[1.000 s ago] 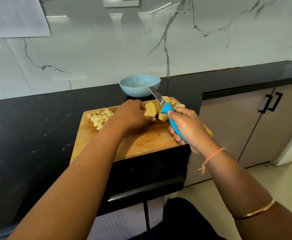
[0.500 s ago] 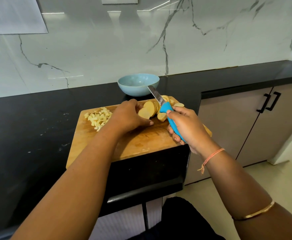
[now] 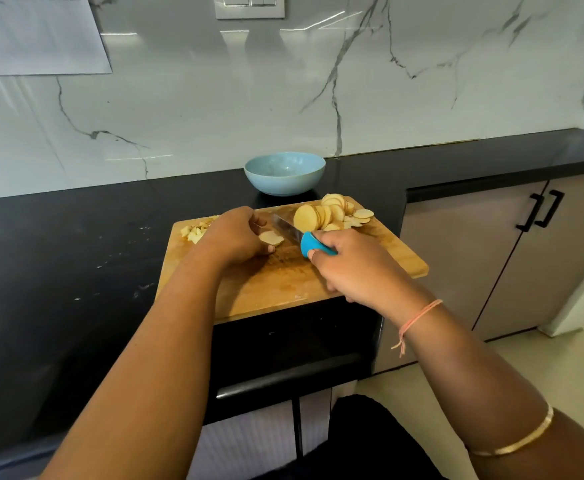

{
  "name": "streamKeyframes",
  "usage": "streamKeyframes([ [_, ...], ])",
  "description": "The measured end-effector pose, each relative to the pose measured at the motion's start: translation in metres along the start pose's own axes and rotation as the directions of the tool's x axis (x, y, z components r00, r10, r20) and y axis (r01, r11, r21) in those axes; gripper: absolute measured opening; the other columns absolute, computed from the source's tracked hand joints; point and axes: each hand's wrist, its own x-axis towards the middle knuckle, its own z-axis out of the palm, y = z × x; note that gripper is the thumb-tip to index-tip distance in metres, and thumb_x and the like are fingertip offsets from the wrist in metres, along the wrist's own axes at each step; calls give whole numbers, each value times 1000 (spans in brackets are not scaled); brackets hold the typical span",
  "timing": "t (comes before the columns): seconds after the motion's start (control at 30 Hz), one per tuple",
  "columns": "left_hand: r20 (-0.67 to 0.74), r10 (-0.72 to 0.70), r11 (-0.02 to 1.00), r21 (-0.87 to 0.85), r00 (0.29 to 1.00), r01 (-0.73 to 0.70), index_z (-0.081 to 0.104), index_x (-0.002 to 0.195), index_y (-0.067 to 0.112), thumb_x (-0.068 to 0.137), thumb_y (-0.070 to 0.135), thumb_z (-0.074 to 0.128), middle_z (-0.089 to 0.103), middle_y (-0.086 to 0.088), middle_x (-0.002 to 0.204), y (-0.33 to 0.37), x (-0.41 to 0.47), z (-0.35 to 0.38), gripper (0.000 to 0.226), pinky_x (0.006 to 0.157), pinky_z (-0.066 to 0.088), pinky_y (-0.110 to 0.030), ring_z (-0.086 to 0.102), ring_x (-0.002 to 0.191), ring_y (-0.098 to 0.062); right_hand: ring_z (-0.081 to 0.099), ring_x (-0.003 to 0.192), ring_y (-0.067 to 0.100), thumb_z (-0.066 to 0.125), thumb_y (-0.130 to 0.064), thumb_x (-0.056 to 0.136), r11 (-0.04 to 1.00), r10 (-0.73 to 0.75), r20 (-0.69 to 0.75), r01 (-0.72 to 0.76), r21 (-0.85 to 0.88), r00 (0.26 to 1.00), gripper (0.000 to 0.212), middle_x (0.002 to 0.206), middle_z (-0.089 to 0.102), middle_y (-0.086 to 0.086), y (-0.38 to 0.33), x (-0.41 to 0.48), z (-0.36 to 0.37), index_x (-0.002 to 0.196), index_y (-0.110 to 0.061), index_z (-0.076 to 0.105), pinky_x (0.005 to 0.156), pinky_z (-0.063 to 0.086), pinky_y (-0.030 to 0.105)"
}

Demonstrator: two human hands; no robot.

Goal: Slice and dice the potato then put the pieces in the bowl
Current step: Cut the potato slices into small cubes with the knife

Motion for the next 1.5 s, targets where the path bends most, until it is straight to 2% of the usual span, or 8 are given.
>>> streamKeyframes([
  [0.17, -24, -18, 997, -69, 1000, 17, 51, 113, 17, 81, 14, 74, 60, -2, 109, -2, 3, 3, 40, 87, 46, -30, 56, 103, -19, 55, 82, 14, 41, -30, 99, 992, 3, 35, 2, -125, 999, 44, 106, 62, 0, -13, -1, -2, 143, -25, 41, 69, 47, 27],
  [0.4, -73, -75, 990, -126, 995, 65, 49, 101, 18, 80, 14, 75, 61, -2, 99, -2, 4, 6, 34, 82, 49, -30, 57, 94, -18, 55, 84, 17, 45, -25, 94, 980, 88, 107, -67, -185, 990, 42, 92, 56, 1, -32, 10, -3, 134, -15, 50, 72, 47, 28],
  [0.6, -109, -115, 985, -139, 987, 99, 51, 97, 16, 78, 17, 78, 63, -5, 104, -1, 4, 7, 33, 79, 47, -31, 58, 100, -22, 51, 64, 15, 44, -21, 92, 975, 88, 136, -57, -217, 987, 39, 82, 53, 1, -38, -13, -19, 131, -14, 48, 59, 45, 28],
  [0.83, -104, -110, 987, -129, 988, 97, 51, 98, 17, 78, 18, 78, 62, -4, 102, -3, 5, 7, 34, 87, 49, -34, 58, 100, -22, 57, 93, 15, 47, -27, 92, 958, 86, 107, -53, -282, 991, 38, 110, 61, -2, -33, -42, -27, 129, -21, 55, 87, 52, 37],
  [1.07, -69, -124, 978, -176, 990, 110, 45, 87, 23, 82, 10, 73, 62, -7, 104, -5, 6, 2, 31, 84, 50, -33, 59, 97, -21, 56, 92, 20, 43, -25, 93, 968, 61, 52, -46, -246, 997, 41, 101, 56, 3, -46, -11, -15, 133, -17, 51, 77, 49, 32],
  [1.3, -119, -122, 984, -147, 985, 104, 38, 113, 16, 87, 5, 64, 58, -8, 97, -5, 5, 6, 38, 61, 46, -24, 54, 79, -15, 52, 90, 20, 45, -24, 93, 968, 103, 126, -70, -240, 987, 40, 93, 50, 2, -54, 4, -1, 132, -15, 49, 81, 47, 33],
  [1.43, -134, -134, 983, -140, 982, 115, 34, 118, 17, 87, 5, 66, 57, -8, 97, -4, 7, 8, 45, 54, 41, -22, 52, 76, -13, 47, 63, 14, 44, -20, 91, 970, 85, 148, -47, -239, 985, 41, 76, 47, -1, -53, -13, -11, 132, -15, 48, 61, 43, 28],
  [1.5, -136, -139, 983, -138, 981, 120, 35, 119, 16, 87, 7, 66, 59, -8, 100, -4, 7, 7, 46, 55, 41, -22, 55, 82, -16, 51, 66, 15, 44, -18, 90, 969, 66, 159, -25, -245, 985, 41, 76, 50, 0, -50, -27, -16, 131, -15, 50, 61, 44, 30],
])
